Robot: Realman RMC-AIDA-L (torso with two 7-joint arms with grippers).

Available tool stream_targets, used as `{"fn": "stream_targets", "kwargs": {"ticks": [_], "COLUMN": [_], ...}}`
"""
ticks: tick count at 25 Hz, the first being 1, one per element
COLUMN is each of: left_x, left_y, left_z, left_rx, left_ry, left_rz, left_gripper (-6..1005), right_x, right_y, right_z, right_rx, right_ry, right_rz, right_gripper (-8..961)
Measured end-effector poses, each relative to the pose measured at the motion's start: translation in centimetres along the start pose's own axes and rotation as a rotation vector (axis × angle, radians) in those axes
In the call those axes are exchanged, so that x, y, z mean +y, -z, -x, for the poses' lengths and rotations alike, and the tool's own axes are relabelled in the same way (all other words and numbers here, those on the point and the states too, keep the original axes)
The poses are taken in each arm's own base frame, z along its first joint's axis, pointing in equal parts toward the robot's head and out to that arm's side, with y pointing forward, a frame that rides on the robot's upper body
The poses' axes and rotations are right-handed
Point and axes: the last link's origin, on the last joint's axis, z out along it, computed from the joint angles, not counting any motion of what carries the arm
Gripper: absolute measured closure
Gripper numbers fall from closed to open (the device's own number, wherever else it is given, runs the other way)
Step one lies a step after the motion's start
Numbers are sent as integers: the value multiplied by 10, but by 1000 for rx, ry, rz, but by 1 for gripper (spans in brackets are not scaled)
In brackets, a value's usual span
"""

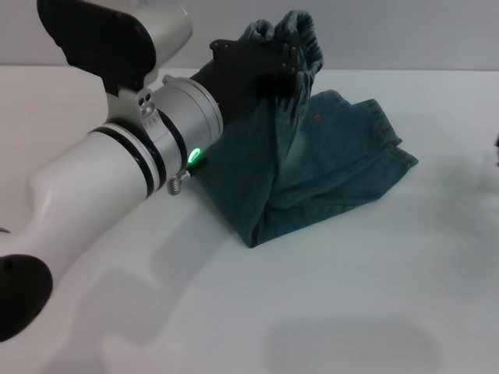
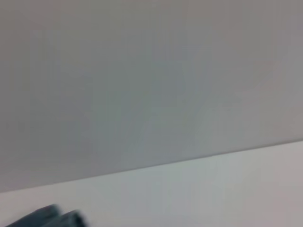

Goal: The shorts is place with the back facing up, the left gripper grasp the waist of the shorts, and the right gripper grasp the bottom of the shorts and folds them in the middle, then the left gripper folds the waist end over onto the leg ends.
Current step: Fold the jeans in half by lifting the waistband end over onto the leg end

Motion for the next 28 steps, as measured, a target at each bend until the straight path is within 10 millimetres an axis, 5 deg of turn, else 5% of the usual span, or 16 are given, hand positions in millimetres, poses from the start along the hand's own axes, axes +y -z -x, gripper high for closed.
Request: {"fn": "stream_targets", "kwargs": {"ticks": [10, 17, 23, 28], "left_x": [7, 21, 19, 16], "left_y": [-5, -19, -26, -25], "left_z": [12, 45, 52, 53], "left_rx": [52, 188, 174, 190], "left_ry": [20, -17, 35, 47], "left_rz": [16, 92, 123, 125], "left_gripper": [921, 919, 917, 697], "right_x": [-35, -37, -36, -34], "right_y": [24, 26, 26, 24], "right_z": [5, 3, 1, -2], "right_rx": [-45, -41, -33, -22], "right_ry": [-24, -23, -22, -17], "right_rz": [-101, -105, -98, -91], "right_gripper": [900, 898, 897, 895]}}
